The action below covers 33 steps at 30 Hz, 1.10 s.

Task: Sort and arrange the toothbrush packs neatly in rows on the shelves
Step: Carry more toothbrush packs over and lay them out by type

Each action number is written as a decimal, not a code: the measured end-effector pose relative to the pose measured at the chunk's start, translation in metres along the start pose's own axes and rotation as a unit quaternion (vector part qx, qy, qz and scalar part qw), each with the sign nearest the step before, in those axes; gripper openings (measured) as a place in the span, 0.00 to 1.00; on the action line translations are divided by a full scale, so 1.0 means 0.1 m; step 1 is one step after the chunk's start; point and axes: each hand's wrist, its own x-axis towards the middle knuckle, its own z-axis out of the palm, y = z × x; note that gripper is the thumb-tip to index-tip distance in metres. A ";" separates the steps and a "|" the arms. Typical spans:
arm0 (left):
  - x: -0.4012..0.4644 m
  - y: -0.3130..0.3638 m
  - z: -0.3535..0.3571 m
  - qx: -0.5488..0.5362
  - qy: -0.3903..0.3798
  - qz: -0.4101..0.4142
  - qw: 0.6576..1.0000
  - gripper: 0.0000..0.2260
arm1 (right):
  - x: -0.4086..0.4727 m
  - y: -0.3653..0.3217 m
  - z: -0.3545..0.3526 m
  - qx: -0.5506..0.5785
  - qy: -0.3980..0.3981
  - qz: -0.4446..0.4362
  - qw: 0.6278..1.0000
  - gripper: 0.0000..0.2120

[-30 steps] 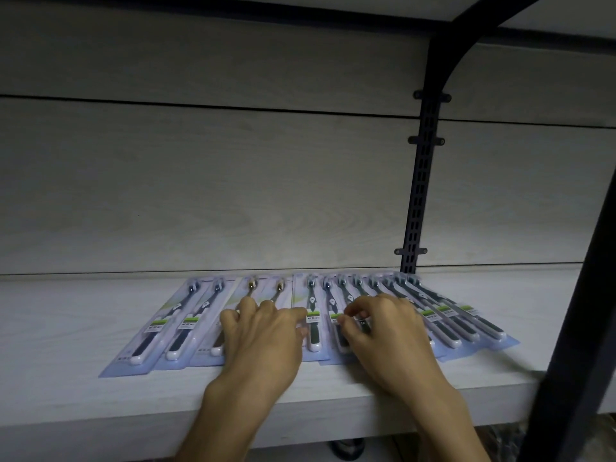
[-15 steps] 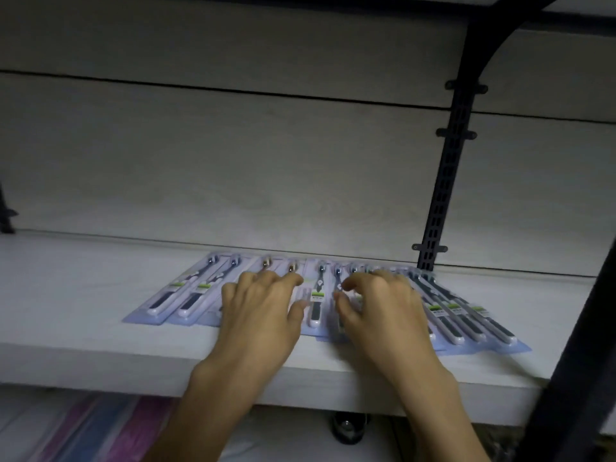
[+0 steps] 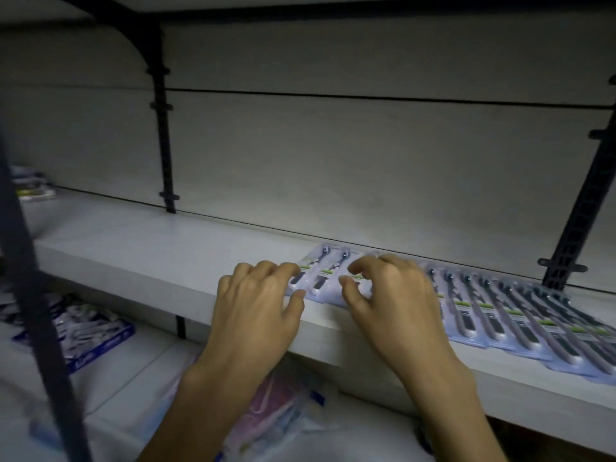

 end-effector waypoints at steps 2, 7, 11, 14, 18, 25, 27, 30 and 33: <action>-0.05 -0.23 -0.15 0.008 -0.002 -0.017 1.000 0.14 | 0.01 -0.28 0.08 0.015 0.003 -0.013 1.000 0.11; -0.23 -0.99 -0.59 0.015 0.019 -0.035 0.999 0.16 | -0.02 -1.12 0.32 0.044 -0.015 -0.038 0.998 0.13; -0.36 -1.63 -0.99 0.035 0.025 -0.047 0.998 0.14 | -0.08 -1.85 0.52 0.054 -0.035 -0.059 0.996 0.15; -0.47 -2.14 -1.28 0.051 0.036 -0.055 0.997 0.12 | -0.12 -2.41 0.69 0.069 -0.038 -0.072 0.994 0.15; -0.71 -2.87 -1.68 0.088 0.028 -0.089 0.992 0.13 | -0.20 -3.20 0.94 0.107 -0.046 -0.103 0.988 0.15; -0.94 -3.97 -2.28 0.144 0.062 -0.154 0.976 0.11 | -0.20 -4.39 1.44 0.139 -0.108 -0.155 0.972 0.14; -0.95 -4.23 -2.36 0.149 0.067 -0.164 0.973 0.10 | -0.17 -4.62 1.58 0.150 -0.111 -0.161 0.969 0.14; -0.95 -4.61 -2.40 0.152 0.066 -0.182 0.969 0.10 | -0.06 -4.89 1.82 0.159 -0.121 -0.163 0.966 0.14; -0.89 -4.97 -2.40 0.160 0.069 -0.183 0.967 0.11 | 0.09 -5.14 2.10 0.162 -0.123 -0.167 0.965 0.15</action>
